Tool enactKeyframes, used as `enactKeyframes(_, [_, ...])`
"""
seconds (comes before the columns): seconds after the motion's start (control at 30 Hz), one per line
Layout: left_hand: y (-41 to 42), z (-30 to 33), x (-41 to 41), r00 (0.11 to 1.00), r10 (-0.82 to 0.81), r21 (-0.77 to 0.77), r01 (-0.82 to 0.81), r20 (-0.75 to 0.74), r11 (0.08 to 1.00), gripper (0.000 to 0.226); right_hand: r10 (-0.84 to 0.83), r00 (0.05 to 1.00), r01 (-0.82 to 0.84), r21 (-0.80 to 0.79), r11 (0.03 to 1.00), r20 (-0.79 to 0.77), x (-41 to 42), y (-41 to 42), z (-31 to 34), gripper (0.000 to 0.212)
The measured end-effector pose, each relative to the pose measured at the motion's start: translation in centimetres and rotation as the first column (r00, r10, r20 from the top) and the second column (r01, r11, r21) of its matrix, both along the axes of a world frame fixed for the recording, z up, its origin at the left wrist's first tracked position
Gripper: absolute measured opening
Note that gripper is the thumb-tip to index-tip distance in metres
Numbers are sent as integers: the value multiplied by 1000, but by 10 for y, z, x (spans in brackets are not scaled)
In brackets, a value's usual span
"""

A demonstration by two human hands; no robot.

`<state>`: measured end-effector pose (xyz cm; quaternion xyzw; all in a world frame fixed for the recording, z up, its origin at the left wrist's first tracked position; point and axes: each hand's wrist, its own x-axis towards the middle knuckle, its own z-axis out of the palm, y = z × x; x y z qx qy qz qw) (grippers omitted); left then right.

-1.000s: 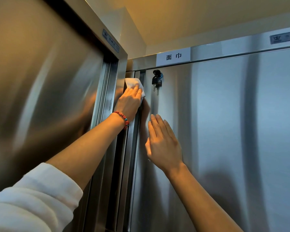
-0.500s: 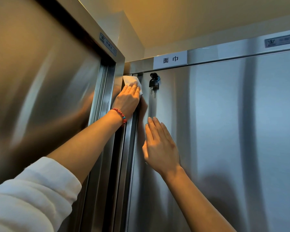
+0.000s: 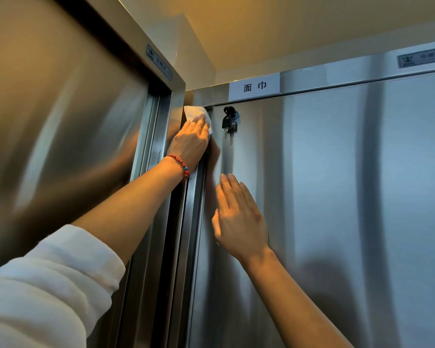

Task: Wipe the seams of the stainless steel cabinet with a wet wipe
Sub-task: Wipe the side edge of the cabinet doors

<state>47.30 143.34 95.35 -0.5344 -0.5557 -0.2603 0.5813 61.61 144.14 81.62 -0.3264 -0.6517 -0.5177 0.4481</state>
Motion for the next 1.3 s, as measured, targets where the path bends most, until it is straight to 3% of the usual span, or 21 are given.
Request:
enactKeyframes(0.6, [1, 4, 2, 996, -68, 3, 68, 62, 998, 48, 35, 999, -35, 27, 999, -9, 0, 2, -1, 54])
enactKeyframes(1.3, [-1, -50, 2, 1000, 15, -38, -14, 27, 999, 51, 33, 999, -32, -76, 997, 7, 0, -4, 1, 53])
